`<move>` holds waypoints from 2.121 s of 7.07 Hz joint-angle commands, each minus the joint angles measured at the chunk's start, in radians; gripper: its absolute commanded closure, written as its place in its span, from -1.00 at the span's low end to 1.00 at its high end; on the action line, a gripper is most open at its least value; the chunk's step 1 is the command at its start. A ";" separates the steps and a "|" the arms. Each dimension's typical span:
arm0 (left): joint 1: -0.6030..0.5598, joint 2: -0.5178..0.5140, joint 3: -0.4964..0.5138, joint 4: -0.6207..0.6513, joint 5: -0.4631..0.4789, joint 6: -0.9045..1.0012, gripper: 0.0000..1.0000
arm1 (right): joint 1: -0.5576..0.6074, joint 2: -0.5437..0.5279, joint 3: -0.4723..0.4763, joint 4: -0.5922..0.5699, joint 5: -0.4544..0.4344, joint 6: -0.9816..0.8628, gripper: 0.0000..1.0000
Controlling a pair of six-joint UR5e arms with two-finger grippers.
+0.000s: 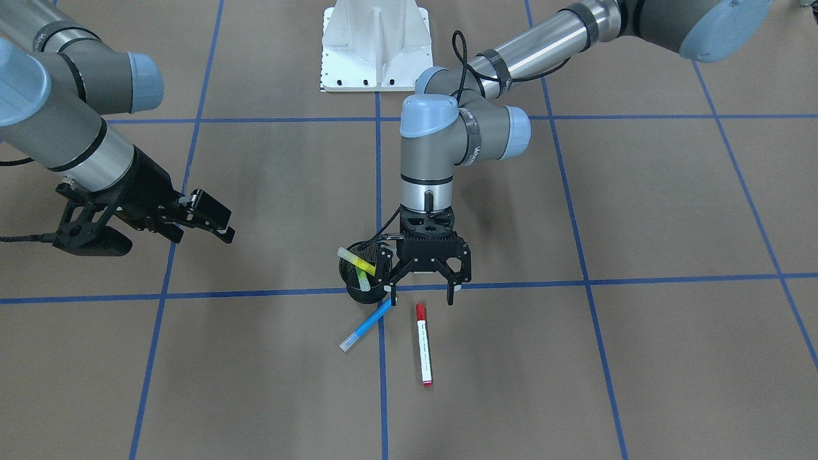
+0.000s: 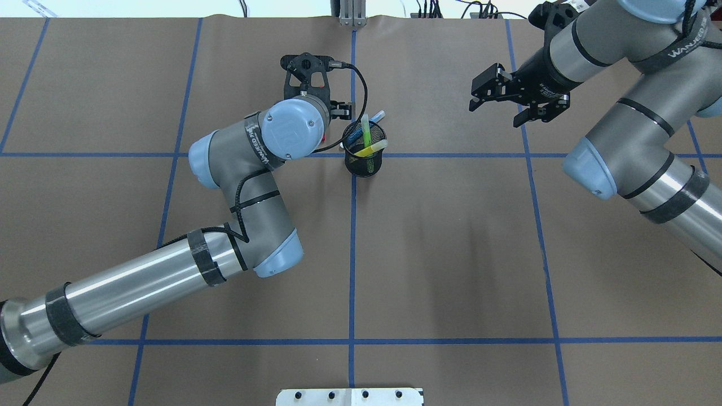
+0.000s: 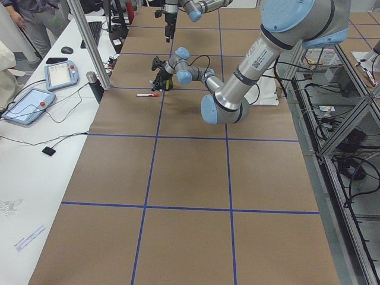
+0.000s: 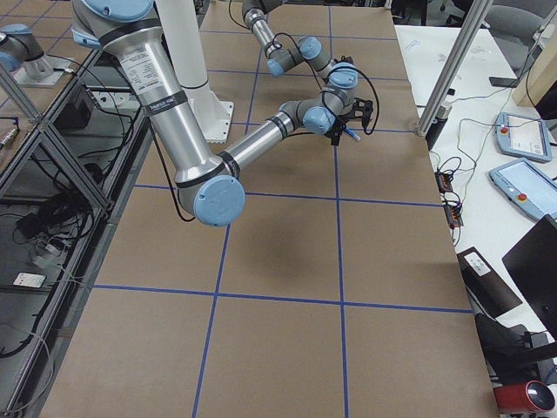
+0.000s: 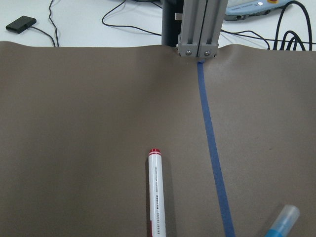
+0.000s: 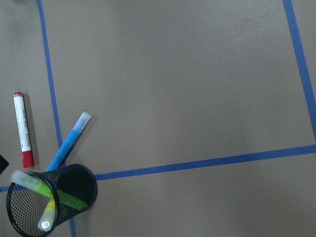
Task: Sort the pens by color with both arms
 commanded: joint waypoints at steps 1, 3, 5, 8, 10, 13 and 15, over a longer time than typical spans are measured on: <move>-0.121 0.018 -0.135 0.155 -0.198 0.034 -0.98 | -0.004 0.008 -0.143 0.339 -0.018 0.004 -1.00; -0.233 0.027 -0.270 0.392 -0.416 0.092 -0.98 | -0.057 0.092 -0.263 0.446 -0.082 -0.011 -1.00; -0.336 0.040 -0.367 0.641 -0.625 0.201 -0.98 | -0.201 0.207 -0.298 0.444 -0.290 -0.058 -1.00; -0.517 0.090 -0.424 0.872 -0.820 0.475 -0.98 | -0.220 0.263 -0.334 0.443 -0.314 -0.098 -0.67; -0.641 0.165 -0.429 0.901 -0.869 0.708 -0.98 | -0.226 0.286 -0.361 0.444 -0.391 -0.164 -0.44; -0.758 0.282 -0.414 0.900 -0.871 0.986 -0.98 | -0.229 0.317 -0.418 0.446 -0.406 -0.163 -0.34; -0.844 0.307 -0.340 0.900 -0.894 1.159 -0.98 | -0.229 0.327 -0.439 0.443 -0.406 -0.157 -0.18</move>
